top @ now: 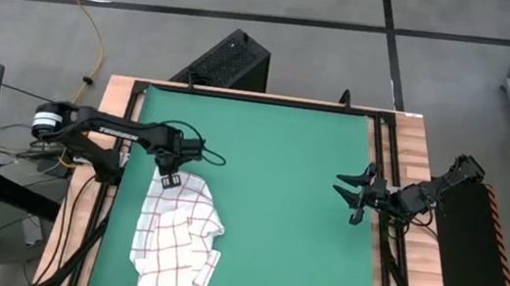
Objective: Roll towel into tight, uniform cylinder
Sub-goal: Fold the white towel
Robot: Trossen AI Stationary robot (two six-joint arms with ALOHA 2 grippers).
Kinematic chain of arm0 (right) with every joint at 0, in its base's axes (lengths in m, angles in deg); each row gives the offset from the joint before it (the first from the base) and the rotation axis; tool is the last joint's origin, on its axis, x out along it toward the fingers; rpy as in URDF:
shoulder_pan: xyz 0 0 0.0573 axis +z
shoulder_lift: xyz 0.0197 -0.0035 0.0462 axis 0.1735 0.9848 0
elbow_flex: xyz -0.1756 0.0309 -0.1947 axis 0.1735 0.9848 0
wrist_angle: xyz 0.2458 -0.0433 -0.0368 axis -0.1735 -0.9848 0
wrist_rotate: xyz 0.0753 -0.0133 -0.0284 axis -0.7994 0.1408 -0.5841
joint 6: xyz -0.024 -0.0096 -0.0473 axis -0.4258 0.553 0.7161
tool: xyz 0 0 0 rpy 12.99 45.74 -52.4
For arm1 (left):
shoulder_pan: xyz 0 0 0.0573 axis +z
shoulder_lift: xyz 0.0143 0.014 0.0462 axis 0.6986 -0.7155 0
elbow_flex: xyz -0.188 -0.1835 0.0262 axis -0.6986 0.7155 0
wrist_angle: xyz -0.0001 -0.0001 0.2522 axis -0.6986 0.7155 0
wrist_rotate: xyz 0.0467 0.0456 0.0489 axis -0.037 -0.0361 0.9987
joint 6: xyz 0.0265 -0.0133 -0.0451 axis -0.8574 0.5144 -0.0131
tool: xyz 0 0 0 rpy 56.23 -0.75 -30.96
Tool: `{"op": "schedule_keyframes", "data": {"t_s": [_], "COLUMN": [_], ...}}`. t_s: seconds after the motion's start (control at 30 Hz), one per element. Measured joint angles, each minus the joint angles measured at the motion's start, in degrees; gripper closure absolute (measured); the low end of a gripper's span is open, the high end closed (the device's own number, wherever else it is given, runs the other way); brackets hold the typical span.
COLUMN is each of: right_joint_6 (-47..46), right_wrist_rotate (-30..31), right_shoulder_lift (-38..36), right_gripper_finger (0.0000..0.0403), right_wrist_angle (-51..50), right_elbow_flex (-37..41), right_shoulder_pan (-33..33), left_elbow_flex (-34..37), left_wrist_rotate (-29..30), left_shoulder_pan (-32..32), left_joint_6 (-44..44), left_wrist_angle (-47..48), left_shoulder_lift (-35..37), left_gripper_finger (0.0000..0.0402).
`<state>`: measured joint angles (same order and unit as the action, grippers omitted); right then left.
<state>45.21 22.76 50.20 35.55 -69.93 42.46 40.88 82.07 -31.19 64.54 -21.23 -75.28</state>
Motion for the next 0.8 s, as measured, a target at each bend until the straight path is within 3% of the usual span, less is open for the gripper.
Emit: {"op": "schedule_keyframes", "data": {"t_s": [0.5,0.57,0.7,0.8], "right_joint_6": [0.0,0.0,0.0,0.0], "right_wrist_rotate": [0.0,0.0,0.0,0.0], "right_shoulder_lift": [0.0,0.0,0.0,0.0], "right_gripper_finger": [0.0234,0.0234,0.0234,0.0234], "right_wrist_angle": [0.0,0.0,0.0,0.0], "right_elbow_flex": [0.0,0.0,0.0,0.0], "right_shoulder_pan": [0.0,0.0,0.0,0.0], "left_elbow_flex": [1.2,1.2,1.1,0.7], "left_wrist_rotate": [-5.0,-6.3,-7.7,-7.9], "left_shoulder_pan": [-0.3,-0.3,-0.3,-0.5], "left_joint_6": [-1.8,-2.7,-2.8,-2.6], "left_wrist_angle": [-2.7,-2.8,-2.7,-2.4], "left_shoulder_lift": [-4.9,-5.9,-6.9,-6.8], "left_gripper_finger": [0.0305,0.032,0.0387,0.0398]}}
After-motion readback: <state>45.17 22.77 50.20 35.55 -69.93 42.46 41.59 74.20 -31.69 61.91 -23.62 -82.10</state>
